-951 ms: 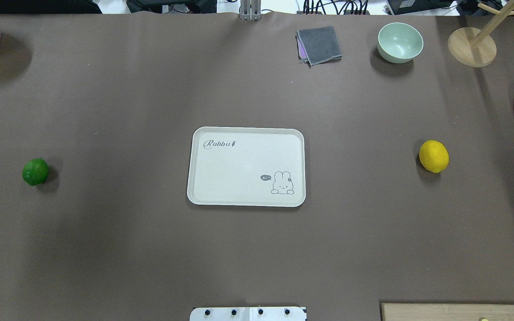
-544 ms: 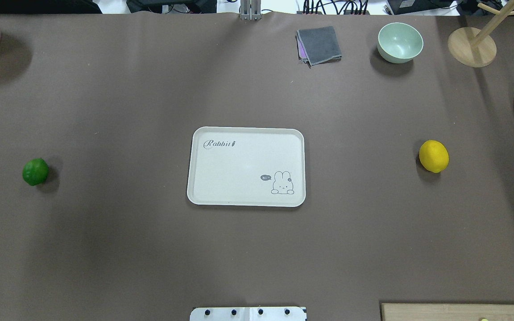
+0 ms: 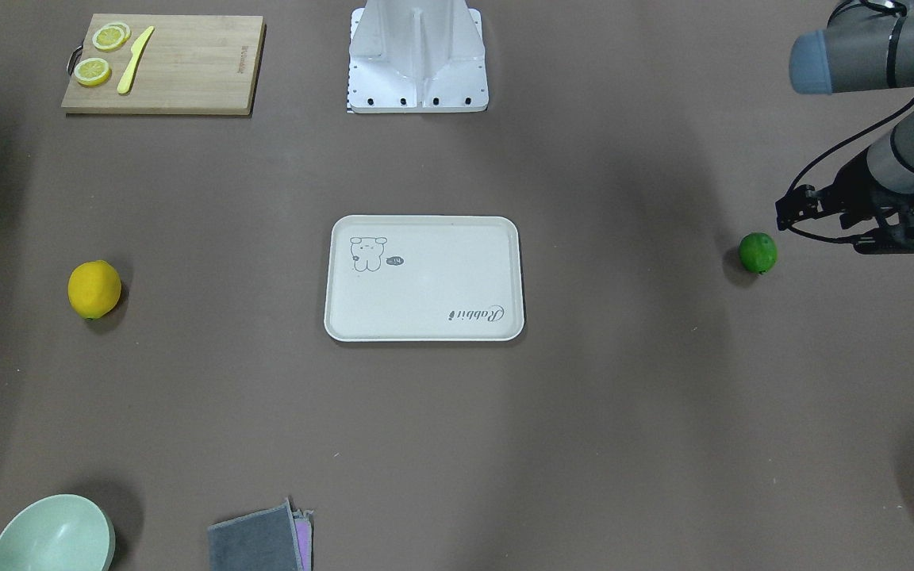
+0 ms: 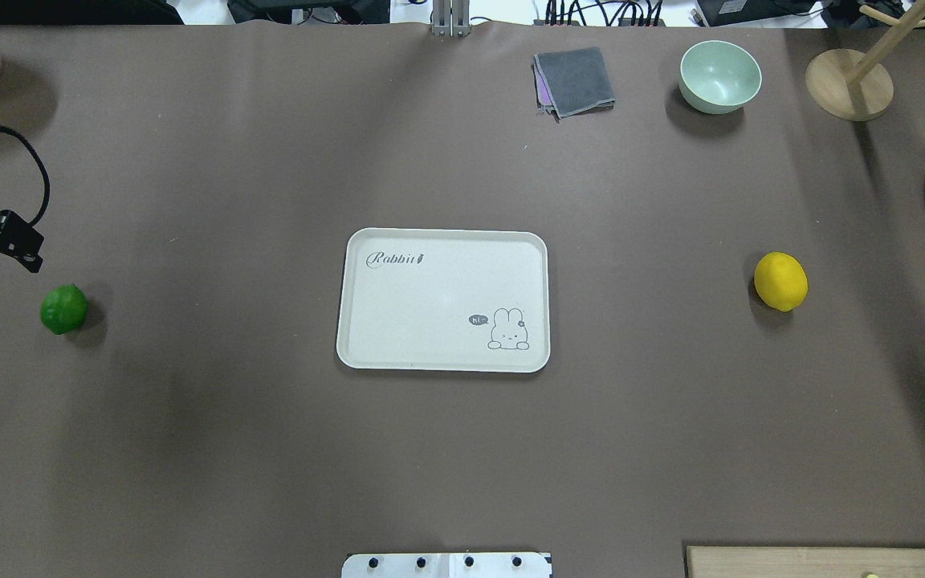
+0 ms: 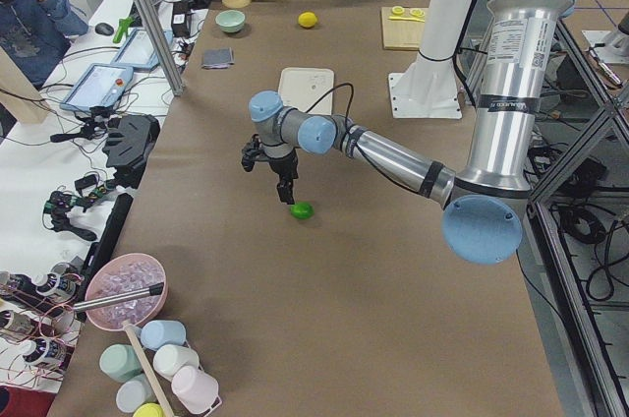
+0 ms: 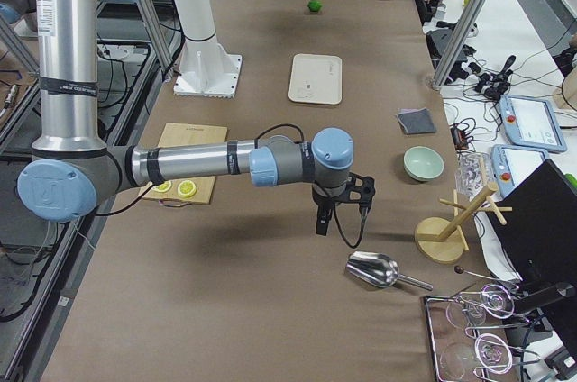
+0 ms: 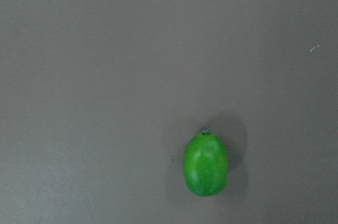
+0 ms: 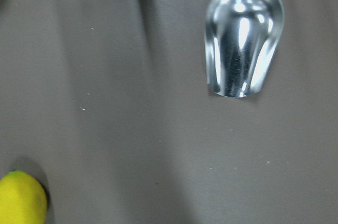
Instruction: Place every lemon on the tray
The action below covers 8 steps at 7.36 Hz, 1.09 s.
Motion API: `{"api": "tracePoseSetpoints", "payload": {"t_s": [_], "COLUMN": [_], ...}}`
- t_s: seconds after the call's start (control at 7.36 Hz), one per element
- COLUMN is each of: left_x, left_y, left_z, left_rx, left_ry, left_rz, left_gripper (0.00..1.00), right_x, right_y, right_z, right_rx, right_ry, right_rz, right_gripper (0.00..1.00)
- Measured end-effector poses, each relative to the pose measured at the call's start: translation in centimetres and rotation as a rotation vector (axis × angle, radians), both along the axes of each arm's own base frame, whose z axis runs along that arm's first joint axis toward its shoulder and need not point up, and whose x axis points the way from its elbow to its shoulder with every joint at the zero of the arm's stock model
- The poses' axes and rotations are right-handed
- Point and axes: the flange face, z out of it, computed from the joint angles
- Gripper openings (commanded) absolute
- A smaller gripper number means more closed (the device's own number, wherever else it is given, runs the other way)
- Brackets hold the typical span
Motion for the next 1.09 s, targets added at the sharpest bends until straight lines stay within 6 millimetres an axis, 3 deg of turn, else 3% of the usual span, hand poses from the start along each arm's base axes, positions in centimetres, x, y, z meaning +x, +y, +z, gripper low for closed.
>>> {"api": "tracePoseSetpoints", "payload": {"t_s": [0.27, 0.41, 0.82, 1.09], "left_x": [1.7, 2.7, 4.6, 5.3], "left_y": [-0.2, -0.1, 1.1, 1.9], "left_z": [1.3, 2.0, 5.3, 7.2], "left_rx": [-0.005, -0.003, -0.002, 0.004], "left_ry": [0.016, 0.025, 0.047, 0.063], "left_rz": [-0.024, -0.035, -0.053, -0.073], "left_gripper": [0.98, 0.98, 0.98, 0.97], "right_x": [-5.9, -9.4, -19.1, -22.8], "right_y": [-2.3, -2.6, -1.7, -1.1], "right_z": [-3.3, -4.1, -5.8, -6.1], "right_rx": [-0.004, 0.005, 0.010, 0.011], "right_ry": [-0.018, -0.031, -0.060, -0.043], "right_rz": [-0.022, -0.039, -0.091, -0.124], "right_gripper": [1.00, 1.00, 1.00, 1.00]}}
